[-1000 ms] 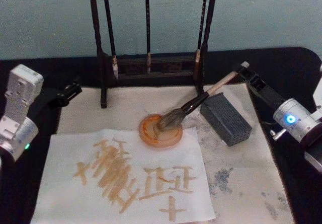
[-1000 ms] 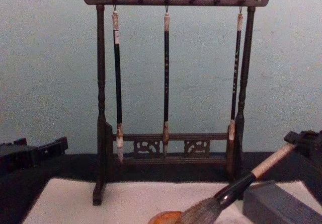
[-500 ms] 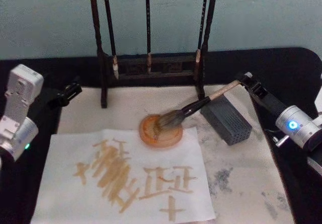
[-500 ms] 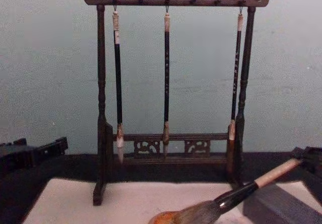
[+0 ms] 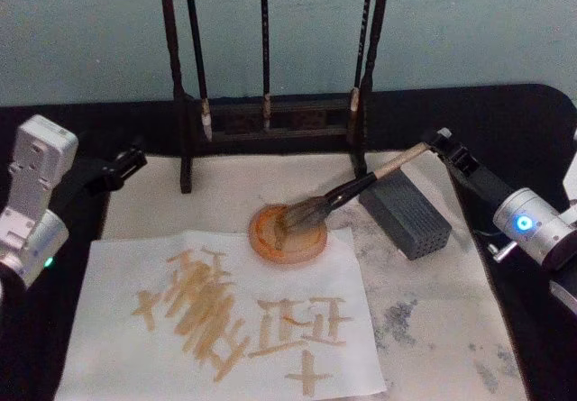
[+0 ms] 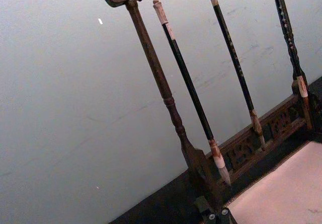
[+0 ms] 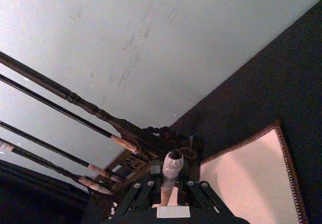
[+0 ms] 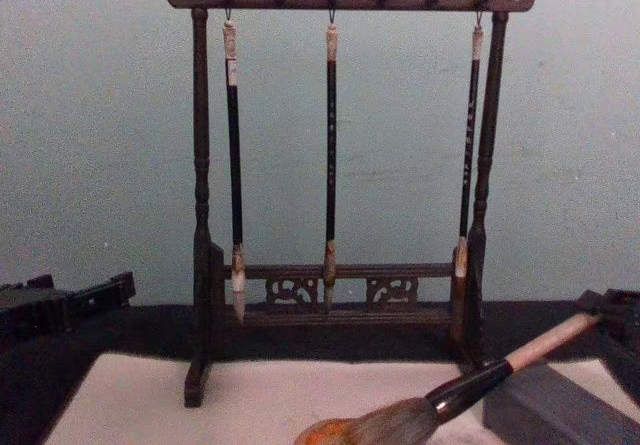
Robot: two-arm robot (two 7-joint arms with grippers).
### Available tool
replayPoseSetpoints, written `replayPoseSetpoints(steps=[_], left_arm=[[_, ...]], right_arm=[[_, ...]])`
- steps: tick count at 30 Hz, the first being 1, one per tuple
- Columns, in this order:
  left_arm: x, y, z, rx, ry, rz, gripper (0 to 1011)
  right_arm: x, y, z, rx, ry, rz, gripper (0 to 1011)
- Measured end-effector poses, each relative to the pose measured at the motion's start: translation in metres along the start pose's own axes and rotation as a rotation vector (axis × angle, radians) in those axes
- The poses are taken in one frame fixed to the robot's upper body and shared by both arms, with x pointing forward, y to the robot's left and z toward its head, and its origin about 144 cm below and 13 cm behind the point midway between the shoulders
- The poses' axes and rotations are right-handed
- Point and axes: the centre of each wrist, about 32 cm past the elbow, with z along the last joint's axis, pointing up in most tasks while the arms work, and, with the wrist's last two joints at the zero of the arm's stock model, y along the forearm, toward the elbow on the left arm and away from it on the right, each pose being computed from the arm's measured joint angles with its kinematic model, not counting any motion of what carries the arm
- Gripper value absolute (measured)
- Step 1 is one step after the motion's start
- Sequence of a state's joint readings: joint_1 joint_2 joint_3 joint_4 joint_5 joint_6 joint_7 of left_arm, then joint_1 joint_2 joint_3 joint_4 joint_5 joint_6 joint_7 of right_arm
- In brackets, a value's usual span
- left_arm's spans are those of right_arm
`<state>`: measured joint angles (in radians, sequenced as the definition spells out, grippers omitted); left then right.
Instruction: Pick up the brush from the inkstone, write on the paper, then place the brush back to its original position.
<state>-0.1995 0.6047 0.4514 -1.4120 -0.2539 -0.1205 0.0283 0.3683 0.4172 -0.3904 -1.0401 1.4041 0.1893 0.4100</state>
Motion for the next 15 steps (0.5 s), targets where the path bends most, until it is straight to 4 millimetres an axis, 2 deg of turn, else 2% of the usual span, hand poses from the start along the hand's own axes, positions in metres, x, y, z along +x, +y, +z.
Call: replayPoseSetpoints(steps=[5,7,8,10,11,15], left_arm=[[0.0,0.0,0.0,0.0,0.0,0.0,1002],[0.0,0.0,0.0,0.0,0.0,0.0,1000],[0.0,0.0,0.0,0.0,0.0,0.0,1002],[0.0,0.0,0.0,0.0,0.0,0.0,1002],[0.0,0.0,0.0,0.0,0.0,0.0,1000],[0.0,0.0,0.0,0.0,0.0,0.0,1002]], right_arm=[[0.0002,0.0,-0.0002,-0.001,-0.002,-0.002,262],[0.0001,0.0001,-0.0003,-0.001,-0.002,-0.001,378],[0.0001,0.0001,-0.0003,-0.001,-0.002,-0.001,378],[0.0001,0.0001,-0.0002,-0.001,-0.002,-0.001,441],[-0.0001,0.0,-0.0002,-0.001,-0.002,-0.002,505],[-0.003,-0.0039,0.0,-0.002,-0.014,-0.025,623]])
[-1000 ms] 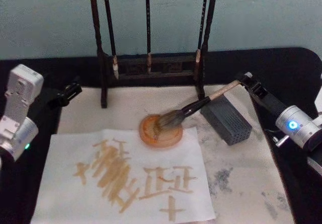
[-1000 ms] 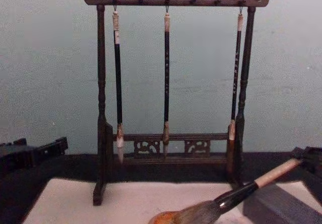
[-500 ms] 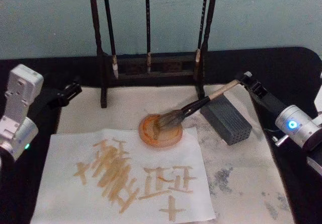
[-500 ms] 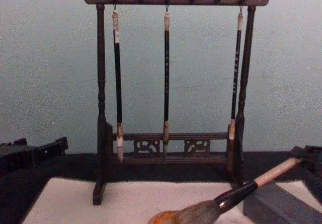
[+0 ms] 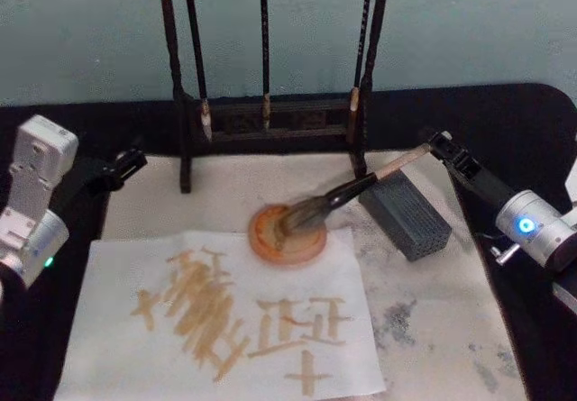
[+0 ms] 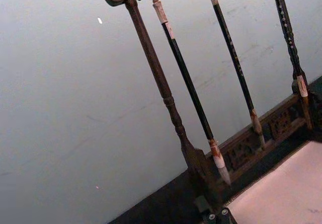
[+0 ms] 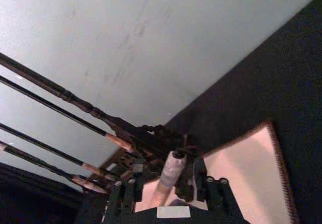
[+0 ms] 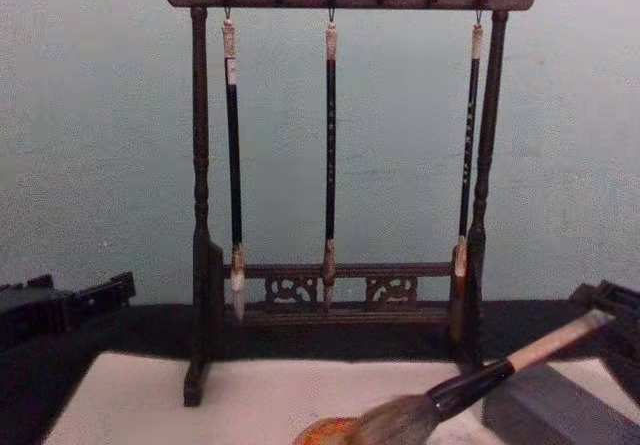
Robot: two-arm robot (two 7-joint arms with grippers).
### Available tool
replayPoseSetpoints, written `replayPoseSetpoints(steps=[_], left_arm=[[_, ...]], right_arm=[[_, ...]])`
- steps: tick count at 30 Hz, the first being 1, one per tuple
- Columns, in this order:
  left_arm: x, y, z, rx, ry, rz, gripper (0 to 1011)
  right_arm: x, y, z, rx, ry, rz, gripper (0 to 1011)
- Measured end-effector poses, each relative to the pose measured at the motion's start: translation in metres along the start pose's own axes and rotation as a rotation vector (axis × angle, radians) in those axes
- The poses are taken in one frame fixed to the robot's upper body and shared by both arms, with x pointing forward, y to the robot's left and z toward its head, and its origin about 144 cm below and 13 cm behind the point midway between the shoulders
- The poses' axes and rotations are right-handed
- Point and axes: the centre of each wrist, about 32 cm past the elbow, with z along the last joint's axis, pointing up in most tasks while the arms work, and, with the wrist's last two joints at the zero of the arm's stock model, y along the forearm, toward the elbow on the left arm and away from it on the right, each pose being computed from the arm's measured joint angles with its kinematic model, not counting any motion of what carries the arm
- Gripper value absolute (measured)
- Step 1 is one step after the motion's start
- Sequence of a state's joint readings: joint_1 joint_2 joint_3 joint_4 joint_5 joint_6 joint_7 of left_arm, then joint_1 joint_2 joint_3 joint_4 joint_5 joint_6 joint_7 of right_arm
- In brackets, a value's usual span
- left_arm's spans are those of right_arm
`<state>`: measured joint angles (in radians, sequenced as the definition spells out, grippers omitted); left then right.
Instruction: Pick up the brush from the inkstone, write on the paper, then place the brush back to its original position.
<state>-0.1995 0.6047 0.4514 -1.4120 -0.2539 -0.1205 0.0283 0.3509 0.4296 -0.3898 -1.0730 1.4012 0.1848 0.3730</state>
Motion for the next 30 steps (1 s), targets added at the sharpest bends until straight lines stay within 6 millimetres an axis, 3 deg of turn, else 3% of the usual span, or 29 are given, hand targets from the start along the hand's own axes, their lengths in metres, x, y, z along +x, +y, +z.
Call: replayPoseSetpoints(steps=[13,24,30], left_arm=[[0.0,0.0,0.0,0.0,0.0,0.0,1002],[0.0,0.0,0.0,0.0,0.0,0.0,1002],[0.0,0.0,0.0,0.0,0.0,0.0,1002]], right_arm=[[-0.006,-0.01,0.004,-0.042,-0.038,-0.076,1001],[-0.019,-0.023,0.007,-0.08,-0.123,-0.113,1002],[-0.036,-0.034,0.009,-0.109,-0.262,-0.105,1002]])
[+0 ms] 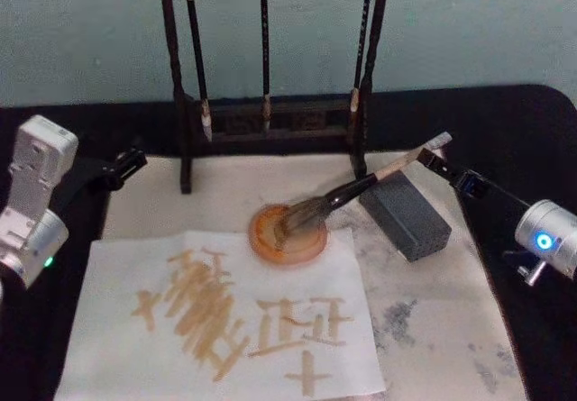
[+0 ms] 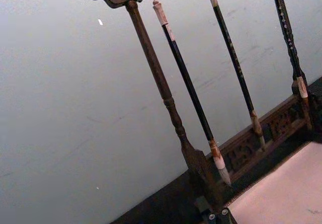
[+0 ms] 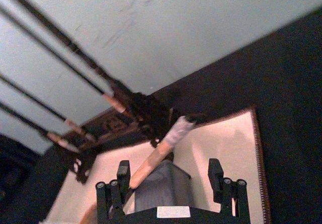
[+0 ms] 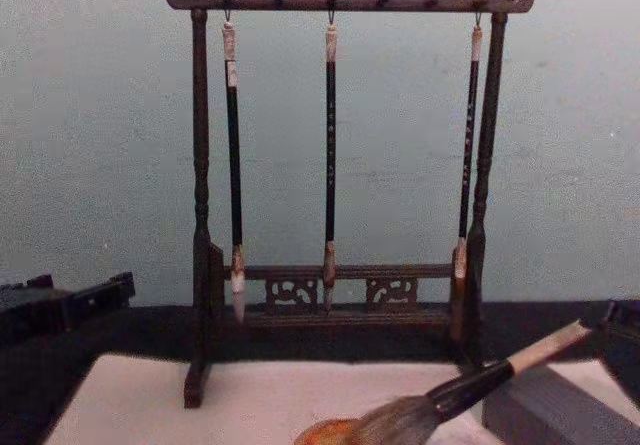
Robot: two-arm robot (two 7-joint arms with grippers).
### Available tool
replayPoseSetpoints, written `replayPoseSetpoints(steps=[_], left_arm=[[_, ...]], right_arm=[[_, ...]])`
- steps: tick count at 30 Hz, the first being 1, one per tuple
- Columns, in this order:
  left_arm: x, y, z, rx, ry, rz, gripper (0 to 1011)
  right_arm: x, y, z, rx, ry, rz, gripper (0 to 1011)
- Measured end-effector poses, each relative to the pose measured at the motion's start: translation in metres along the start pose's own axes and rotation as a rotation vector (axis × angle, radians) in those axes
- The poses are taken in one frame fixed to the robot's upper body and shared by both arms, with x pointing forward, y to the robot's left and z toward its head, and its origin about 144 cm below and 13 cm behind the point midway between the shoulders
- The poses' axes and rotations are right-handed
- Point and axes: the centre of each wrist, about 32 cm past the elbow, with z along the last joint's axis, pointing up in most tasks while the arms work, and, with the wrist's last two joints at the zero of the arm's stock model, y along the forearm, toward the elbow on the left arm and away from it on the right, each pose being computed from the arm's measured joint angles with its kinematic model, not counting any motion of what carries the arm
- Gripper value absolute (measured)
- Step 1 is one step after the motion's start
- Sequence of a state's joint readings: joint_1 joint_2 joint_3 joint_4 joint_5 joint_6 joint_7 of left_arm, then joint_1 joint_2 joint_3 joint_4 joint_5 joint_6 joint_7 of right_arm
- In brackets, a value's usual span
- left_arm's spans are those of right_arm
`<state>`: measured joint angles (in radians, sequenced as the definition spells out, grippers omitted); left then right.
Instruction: Pick up the brush from the inkstone, write on the paper, then place the brush back to its original position.
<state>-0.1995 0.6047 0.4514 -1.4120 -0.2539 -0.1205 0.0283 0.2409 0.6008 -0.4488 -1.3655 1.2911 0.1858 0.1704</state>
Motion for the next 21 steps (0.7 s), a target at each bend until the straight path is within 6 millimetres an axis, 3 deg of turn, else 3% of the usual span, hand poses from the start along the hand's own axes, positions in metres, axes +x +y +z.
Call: replayPoseSetpoints(steps=[9,21], left_arm=[[0.0,0.0,0.0,0.0,0.0,0.0,1000],[0.0,0.0,0.0,0.0,0.0,0.0,1002]], right_arm=[[-0.027,-0.024,0.001,-0.01,-0.231,0.006,1002],[-0.057,-0.041,-0.01,0.017,-0.504,0.06,1001]])
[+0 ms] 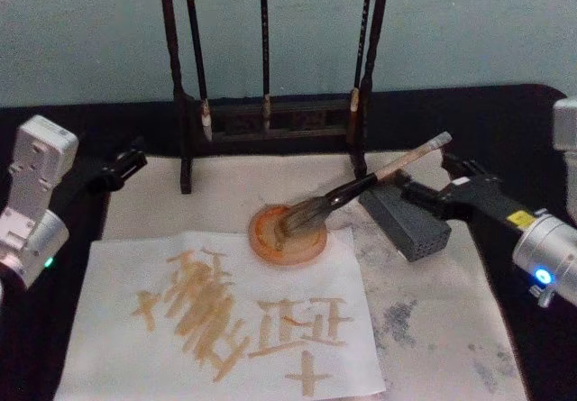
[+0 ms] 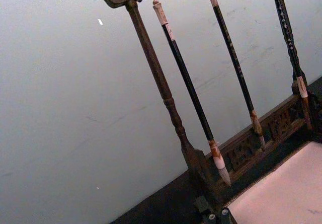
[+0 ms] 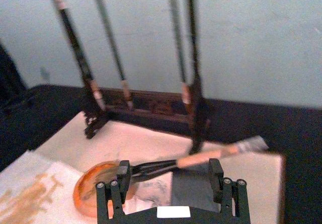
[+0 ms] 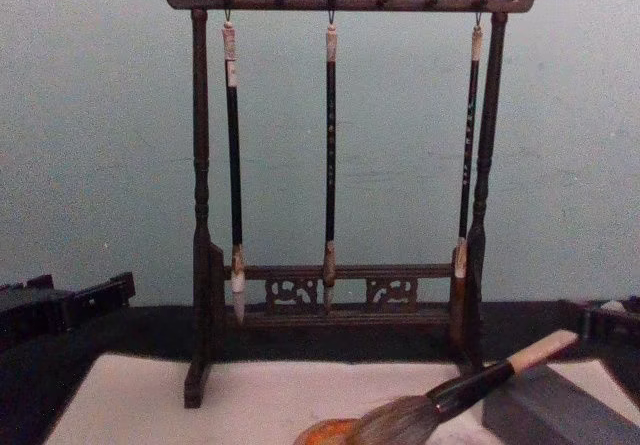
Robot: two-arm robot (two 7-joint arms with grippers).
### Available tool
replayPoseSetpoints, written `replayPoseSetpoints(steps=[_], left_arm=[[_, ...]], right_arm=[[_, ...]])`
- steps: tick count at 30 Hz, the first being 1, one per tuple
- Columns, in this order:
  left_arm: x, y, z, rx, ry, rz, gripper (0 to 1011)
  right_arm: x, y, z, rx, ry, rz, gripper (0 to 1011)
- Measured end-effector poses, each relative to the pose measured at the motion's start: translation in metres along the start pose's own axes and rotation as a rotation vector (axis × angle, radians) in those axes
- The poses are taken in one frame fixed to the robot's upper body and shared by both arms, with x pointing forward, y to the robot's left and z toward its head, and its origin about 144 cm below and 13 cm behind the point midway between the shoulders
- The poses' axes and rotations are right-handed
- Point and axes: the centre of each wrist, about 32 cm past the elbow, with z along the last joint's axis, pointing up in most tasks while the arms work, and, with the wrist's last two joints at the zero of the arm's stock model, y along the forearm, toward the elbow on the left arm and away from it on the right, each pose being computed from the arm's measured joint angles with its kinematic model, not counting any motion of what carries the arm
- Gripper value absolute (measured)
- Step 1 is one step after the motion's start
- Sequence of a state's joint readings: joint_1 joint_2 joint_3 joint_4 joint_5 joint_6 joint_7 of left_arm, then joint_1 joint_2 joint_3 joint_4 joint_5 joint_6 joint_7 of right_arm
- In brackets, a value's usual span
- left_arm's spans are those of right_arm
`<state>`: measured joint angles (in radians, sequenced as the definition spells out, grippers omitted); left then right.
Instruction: Pick up the brush from the inkstone, write on the paper, then place the brush back to its original position.
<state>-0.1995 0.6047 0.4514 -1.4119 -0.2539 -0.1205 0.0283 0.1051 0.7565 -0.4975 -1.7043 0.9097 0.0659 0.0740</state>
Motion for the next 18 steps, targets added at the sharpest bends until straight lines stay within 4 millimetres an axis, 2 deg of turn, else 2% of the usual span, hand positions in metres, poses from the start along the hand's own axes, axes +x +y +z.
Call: replayPoseSetpoints(steps=[10,18], left_arm=[[0.0,0.0,0.0,0.0,0.0,0.0,1002],[0.0,0.0,0.0,0.0,0.0,0.0,1002]], right_arm=[[-0.027,0.003,0.0,0.012,-0.259,0.117,1002],[-0.03,0.004,0.0,0.017,-0.279,0.128,1002]])
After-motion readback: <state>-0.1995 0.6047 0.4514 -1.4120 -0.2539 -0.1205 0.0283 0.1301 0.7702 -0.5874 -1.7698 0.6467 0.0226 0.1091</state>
